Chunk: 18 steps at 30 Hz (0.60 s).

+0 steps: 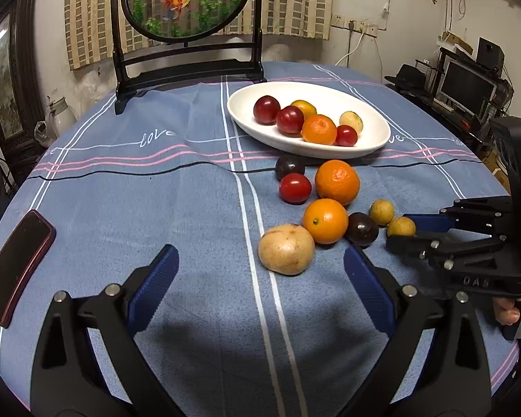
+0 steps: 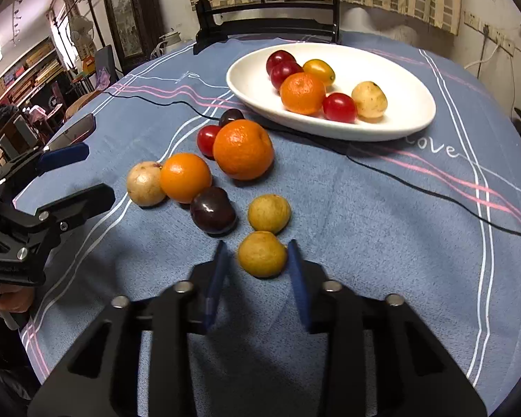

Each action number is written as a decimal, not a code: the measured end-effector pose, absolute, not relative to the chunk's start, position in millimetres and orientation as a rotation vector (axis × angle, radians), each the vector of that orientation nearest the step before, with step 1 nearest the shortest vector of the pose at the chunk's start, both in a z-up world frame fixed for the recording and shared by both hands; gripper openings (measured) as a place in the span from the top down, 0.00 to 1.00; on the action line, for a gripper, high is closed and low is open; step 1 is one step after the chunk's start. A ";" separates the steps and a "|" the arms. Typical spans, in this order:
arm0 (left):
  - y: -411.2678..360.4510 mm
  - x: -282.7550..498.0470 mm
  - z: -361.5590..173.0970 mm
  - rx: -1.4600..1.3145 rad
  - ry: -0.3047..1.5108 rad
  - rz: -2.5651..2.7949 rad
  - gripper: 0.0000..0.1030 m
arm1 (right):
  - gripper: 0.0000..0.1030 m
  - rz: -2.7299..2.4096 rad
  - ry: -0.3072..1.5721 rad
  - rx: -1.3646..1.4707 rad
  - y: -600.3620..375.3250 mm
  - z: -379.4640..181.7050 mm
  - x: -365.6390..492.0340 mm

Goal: Organize fruits
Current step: 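Grasp the small yellow fruit with the right tool while the left tool grasps the potato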

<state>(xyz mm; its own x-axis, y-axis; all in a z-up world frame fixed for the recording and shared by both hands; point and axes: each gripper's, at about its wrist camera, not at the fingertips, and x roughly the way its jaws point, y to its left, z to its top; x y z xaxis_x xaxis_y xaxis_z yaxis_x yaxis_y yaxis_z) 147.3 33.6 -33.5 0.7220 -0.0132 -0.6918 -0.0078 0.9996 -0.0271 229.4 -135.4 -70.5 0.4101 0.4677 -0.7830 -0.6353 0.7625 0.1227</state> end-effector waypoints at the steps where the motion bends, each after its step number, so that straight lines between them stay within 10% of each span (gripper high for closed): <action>1: 34.4 148.6 -34.9 -0.033 0.775 -0.004 0.05 | 0.73 0.704 0.916 -0.184 -138.8 -70.3 231.2; 6: 31.7 153.8 -37.5 -0.030 0.799 -0.101 0.07 | 0.73 0.692 0.896 -0.151 -145.9 -66.9 230.9; 11: 24.1 164.1 -41.2 0.088 0.817 -0.172 0.34 | 0.73 0.679 0.906 -0.148 -147.8 -67.6 231.5; 18: 27.5 182.2 -51.7 0.098 0.891 -0.193 0.36 | 0.73 0.663 0.916 -0.145 -148.9 -68.8 235.0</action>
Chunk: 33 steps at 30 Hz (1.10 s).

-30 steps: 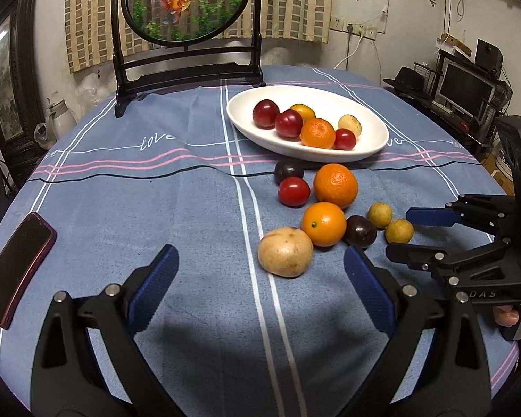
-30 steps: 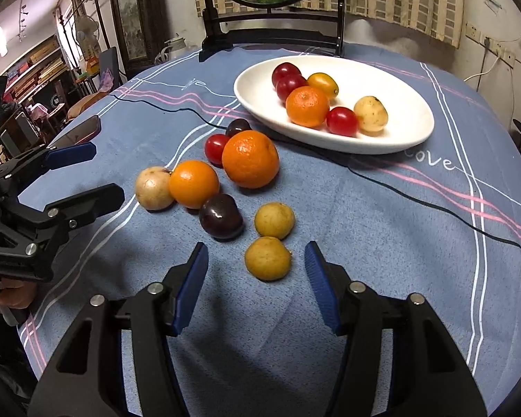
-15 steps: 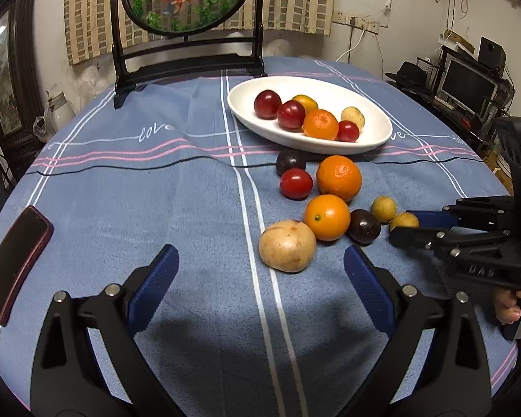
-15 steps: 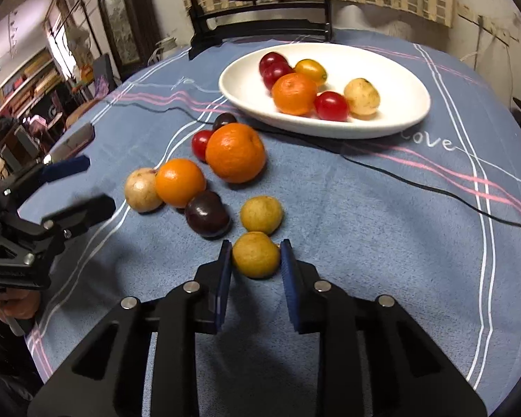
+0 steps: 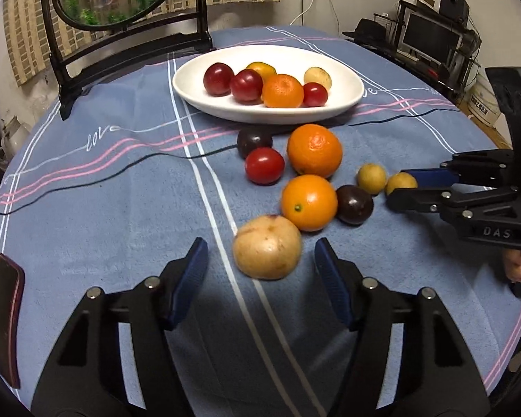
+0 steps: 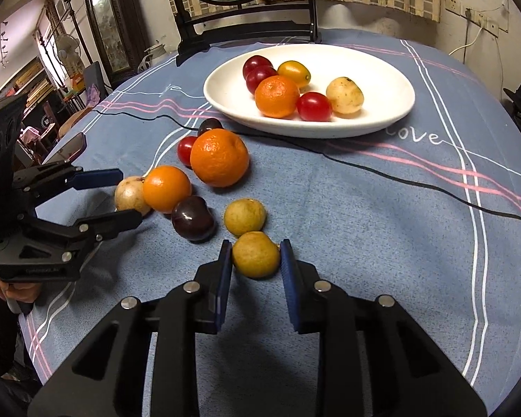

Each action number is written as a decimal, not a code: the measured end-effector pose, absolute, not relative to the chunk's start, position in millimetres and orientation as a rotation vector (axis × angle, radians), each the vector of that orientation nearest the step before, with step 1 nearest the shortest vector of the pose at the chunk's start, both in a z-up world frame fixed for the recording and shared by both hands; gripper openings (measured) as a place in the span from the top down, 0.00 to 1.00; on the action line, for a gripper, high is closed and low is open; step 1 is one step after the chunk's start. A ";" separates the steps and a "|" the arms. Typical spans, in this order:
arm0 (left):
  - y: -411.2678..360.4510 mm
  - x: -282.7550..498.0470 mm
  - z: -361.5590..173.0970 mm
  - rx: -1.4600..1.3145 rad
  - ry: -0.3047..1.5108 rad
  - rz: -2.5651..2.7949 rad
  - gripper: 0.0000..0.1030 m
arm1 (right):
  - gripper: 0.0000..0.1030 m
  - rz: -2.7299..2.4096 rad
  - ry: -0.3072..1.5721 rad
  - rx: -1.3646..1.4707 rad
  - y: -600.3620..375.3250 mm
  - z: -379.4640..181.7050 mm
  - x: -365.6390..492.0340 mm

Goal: Organize fruits
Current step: 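Grasp the small yellow fruit with the right tool while the left tool grasps the potato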

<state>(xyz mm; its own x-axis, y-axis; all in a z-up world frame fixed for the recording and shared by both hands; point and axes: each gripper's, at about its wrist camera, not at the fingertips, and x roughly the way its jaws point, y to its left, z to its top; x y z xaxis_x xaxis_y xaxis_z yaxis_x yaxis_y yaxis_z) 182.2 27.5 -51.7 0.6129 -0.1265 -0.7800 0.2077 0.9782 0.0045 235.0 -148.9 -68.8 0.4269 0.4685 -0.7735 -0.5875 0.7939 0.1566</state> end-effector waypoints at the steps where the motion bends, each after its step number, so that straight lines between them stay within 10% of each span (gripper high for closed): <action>1: 27.4 182.1 -52.1 0.101 0.891 -0.190 0.36 | 0.73 0.662 0.919 -0.146 -149.0 -69.1 235.0; 33: 27.8 169.6 -50.3 0.090 0.908 -0.208 0.60 | 0.73 0.675 0.920 -0.137 -151.3 -67.8 233.7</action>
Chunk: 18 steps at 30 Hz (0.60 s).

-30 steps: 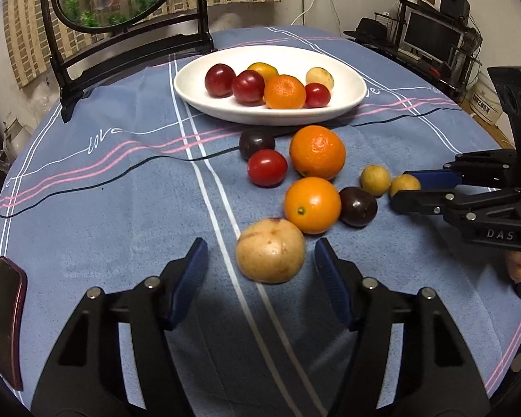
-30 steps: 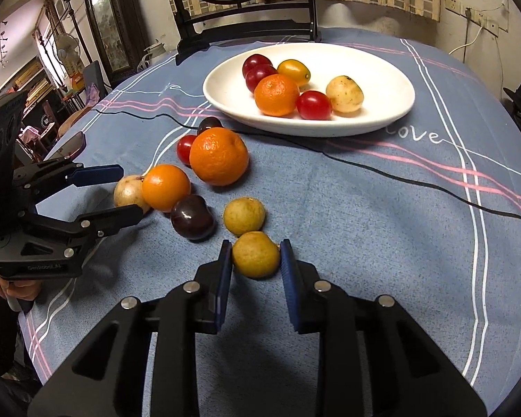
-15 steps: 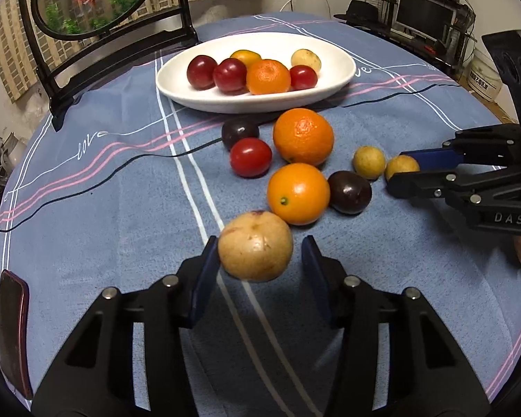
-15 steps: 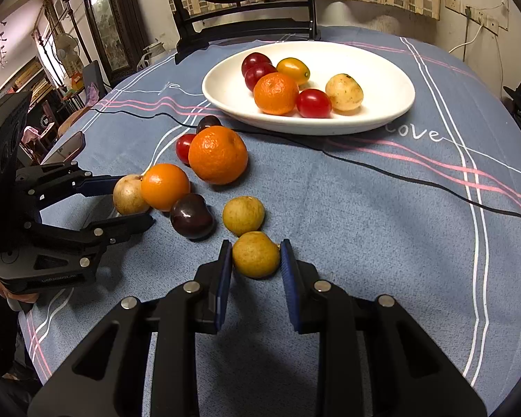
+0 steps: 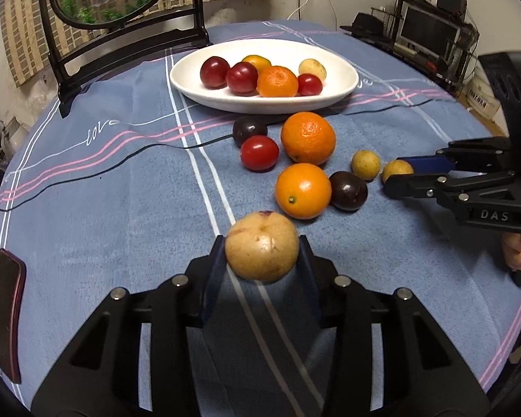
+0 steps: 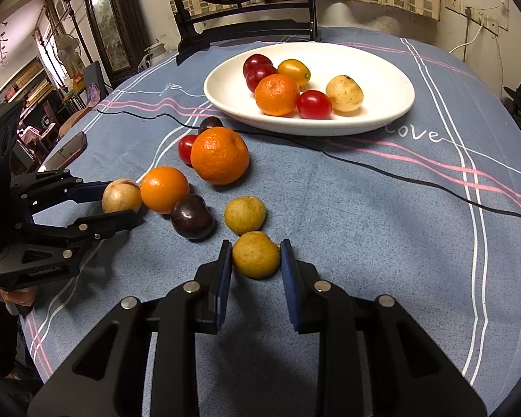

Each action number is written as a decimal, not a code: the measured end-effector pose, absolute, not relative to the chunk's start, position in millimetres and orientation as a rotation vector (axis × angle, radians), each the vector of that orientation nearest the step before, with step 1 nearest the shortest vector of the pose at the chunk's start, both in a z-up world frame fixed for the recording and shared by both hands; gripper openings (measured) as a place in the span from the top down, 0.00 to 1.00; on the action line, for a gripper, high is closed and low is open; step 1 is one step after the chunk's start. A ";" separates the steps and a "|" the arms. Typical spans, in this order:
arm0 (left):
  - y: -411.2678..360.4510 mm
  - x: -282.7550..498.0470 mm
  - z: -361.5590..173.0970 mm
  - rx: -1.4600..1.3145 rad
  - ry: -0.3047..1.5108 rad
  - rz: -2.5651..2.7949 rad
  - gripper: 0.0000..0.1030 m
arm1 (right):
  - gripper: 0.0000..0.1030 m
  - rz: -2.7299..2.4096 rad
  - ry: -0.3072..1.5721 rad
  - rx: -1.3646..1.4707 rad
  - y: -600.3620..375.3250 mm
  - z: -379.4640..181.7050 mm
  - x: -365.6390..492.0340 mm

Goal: Organize fruits
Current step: 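Grasp the small yellow fruit with the right tool while the left tool grasps the potato, then carry the yellow fruit and potato onto the white plate and open both tools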

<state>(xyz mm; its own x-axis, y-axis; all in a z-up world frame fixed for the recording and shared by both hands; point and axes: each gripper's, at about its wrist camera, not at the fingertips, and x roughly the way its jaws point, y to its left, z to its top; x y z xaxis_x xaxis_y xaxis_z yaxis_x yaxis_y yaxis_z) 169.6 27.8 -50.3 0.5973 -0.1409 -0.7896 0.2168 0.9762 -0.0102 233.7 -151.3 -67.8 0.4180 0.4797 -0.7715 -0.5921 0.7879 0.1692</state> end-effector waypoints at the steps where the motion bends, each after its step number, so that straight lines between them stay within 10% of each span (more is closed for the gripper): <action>1: 29.5 168.5 -48.7 0.078 0.903 -0.210 0.60 | 0.73 0.685 0.918 -0.129 -152.0 -66.7 233.0; 18: 40.9 259.2 13.0 -0.093 0.769 -0.183 0.60 | 0.73 0.534 0.692 0.174 -181.1 -24.3 307.1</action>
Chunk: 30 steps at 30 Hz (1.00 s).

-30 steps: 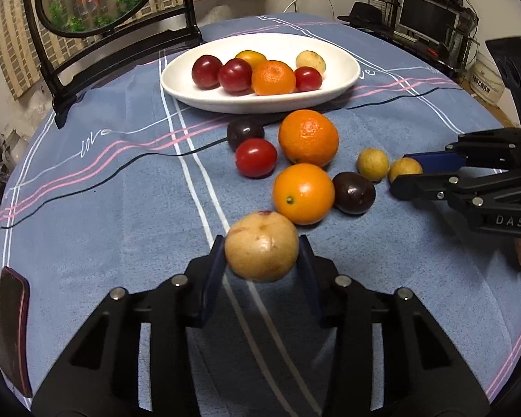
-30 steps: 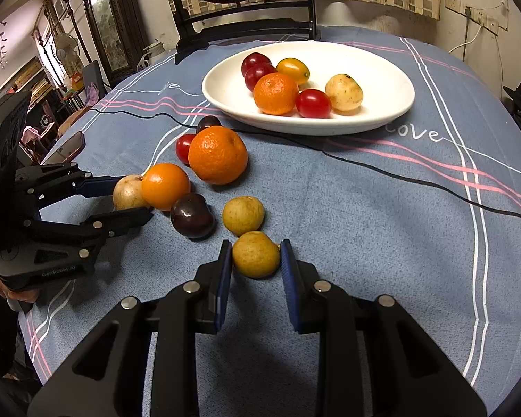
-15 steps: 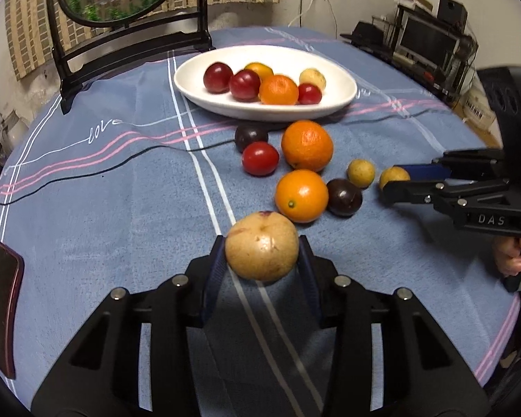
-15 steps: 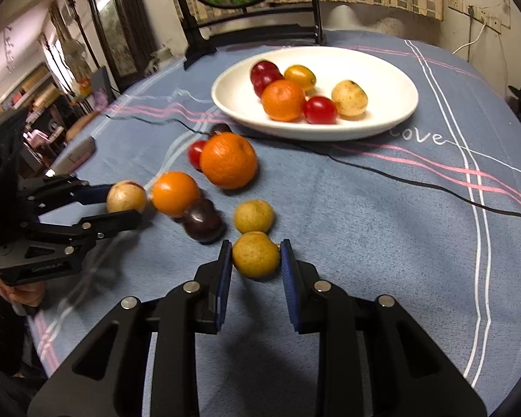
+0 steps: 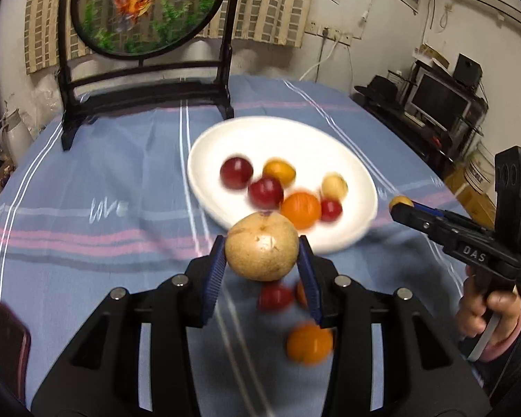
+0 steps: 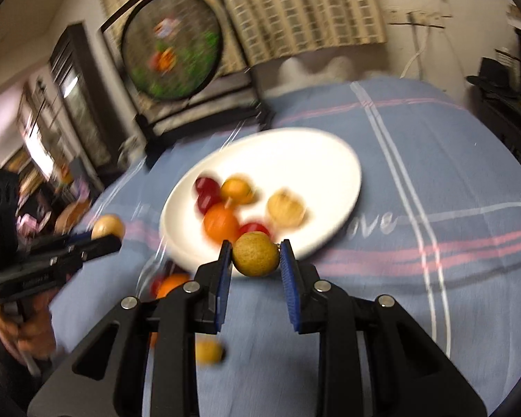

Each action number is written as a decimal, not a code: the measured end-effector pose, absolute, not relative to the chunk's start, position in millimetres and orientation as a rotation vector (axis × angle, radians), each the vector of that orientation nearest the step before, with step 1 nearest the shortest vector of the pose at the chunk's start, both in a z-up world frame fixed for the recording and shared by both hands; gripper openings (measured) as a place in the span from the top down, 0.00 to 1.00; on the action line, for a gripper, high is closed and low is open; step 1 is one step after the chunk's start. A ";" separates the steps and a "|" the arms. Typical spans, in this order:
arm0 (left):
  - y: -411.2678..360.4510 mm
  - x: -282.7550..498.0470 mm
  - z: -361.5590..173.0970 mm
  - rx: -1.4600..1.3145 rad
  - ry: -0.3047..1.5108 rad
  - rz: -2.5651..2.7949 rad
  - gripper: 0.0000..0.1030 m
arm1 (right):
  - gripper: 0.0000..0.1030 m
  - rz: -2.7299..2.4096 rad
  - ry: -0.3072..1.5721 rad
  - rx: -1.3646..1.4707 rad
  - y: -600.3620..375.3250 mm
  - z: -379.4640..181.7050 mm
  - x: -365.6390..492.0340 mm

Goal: Organize fruits
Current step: 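Carry the yellow fruit and potato onto the white plate and open both tools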

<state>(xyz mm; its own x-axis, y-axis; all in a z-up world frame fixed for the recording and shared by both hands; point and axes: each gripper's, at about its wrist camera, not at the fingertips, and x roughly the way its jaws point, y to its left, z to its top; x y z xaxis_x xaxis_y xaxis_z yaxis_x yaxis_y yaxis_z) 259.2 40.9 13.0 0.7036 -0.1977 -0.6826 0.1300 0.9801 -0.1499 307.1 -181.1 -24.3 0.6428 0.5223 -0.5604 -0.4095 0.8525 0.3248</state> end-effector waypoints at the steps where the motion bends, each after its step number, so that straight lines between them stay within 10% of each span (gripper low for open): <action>1: 34.3 275.1 15.1 -0.088 0.772 -0.186 0.60 | 0.73 0.505 0.671 0.195 -180.9 -23.2 320.7; 21: -34.1 425.5 -15.6 -0.018 0.913 -0.126 0.58 | 0.61 0.443 0.750 0.198 -169.0 -49.7 415.6; 25: -19.6 409.3 -0.9 -0.039 0.869 -0.062 0.24 | 0.54 0.442 0.728 0.202 -176.3 -39.3 408.9; 30: 5.0 350.6 22.4 -0.007 0.792 -0.015 0.15 | 0.54 0.473 0.727 0.224 -179.7 -28.6 391.8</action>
<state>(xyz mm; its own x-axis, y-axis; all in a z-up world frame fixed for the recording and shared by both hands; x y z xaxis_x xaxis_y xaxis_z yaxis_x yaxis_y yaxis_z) 350.6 5.0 22.4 0.7026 -0.0162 -0.7114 0.0111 0.9999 -0.0119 391.8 -179.7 -28.6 0.6485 0.4881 -0.5841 -0.3358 0.8721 0.3559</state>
